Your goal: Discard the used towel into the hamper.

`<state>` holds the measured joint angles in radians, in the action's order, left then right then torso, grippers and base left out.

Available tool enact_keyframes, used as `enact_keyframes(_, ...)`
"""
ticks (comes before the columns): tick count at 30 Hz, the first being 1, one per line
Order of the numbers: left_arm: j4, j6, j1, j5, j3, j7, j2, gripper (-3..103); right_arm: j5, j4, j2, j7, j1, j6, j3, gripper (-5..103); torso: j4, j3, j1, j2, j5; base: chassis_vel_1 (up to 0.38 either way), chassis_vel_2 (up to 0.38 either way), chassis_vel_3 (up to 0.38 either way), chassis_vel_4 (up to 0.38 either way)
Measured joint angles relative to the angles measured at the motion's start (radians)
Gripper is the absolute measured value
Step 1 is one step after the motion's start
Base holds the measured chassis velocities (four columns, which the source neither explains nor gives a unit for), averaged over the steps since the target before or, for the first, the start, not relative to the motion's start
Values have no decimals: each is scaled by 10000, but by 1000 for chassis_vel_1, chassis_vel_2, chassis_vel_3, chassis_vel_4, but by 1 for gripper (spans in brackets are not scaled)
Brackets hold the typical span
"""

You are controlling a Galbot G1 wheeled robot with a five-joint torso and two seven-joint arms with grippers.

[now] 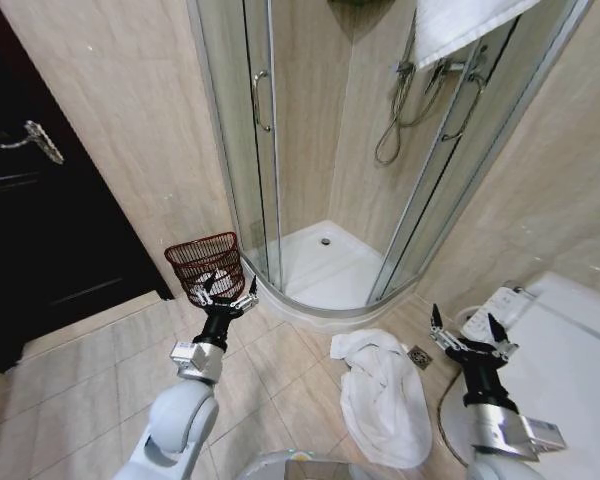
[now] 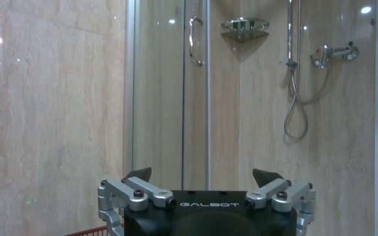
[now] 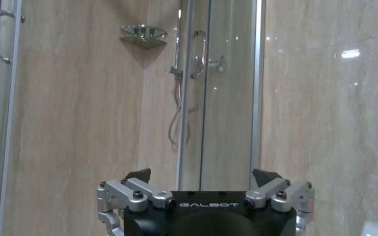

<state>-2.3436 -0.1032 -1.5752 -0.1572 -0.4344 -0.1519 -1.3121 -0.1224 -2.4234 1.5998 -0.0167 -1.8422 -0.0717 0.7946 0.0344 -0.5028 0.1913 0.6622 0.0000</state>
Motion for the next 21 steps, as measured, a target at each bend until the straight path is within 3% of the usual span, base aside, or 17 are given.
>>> enact_keyframes(8,-142,22,-117,51,17,-136,-150,100,-1,-78,-136,15,-33,5,-5,100,-1,-176,141,318,0,0,0,0,0)
enact_keyframes(12,-146,-70,-2,139,-32,-528,-188,100,-66,-181,-162,36,150,218,20,100,0,-273,218,494,0,0,0,0,0)
enact_keyframes(15,2,-308,246,474,-135,-1212,-169,100,-210,-244,-166,165,235,416,42,100,1,-374,290,665,0,0,0,0,0)
enact_keyframes(21,396,-515,743,295,-500,-1346,-36,100,-847,-209,-219,724,115,453,195,100,-1,-519,392,911,-1,-17,-13,-16,-8)
